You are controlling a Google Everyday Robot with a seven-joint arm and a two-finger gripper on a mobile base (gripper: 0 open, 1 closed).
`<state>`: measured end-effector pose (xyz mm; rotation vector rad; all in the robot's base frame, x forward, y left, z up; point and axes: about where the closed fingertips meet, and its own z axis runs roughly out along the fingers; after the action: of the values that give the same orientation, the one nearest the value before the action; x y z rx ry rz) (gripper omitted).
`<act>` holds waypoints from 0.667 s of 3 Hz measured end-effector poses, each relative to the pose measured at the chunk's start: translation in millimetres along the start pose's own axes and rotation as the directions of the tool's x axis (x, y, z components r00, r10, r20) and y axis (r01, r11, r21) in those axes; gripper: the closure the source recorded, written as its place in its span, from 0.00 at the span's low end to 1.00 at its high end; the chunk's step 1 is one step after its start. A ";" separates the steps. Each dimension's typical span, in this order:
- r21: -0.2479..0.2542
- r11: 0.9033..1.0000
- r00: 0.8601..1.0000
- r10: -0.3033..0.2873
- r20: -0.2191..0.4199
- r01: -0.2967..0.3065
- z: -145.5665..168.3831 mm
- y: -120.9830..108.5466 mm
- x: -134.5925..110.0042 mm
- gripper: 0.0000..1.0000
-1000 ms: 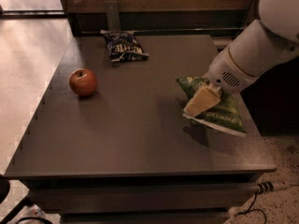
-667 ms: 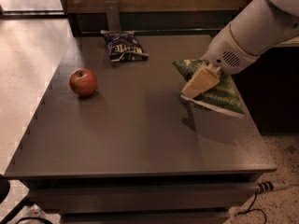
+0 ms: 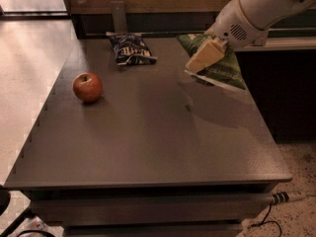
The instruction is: Move green jalapeno chip bag near blue chip bag
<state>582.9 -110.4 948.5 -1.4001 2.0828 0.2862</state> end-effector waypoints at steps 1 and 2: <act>0.031 0.999 0.997 -0.021 0.069 0.019 2.1 -42.7 -23.2 1.00; 0.031 0.999 0.997 -0.021 0.069 0.019 2.1 -42.7 -23.2 1.00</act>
Offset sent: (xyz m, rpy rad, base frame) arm 0.0346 0.0013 0.0089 0.0332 -0.0386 0.0099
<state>627.9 -109.6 966.9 -1.3727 2.0080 0.2894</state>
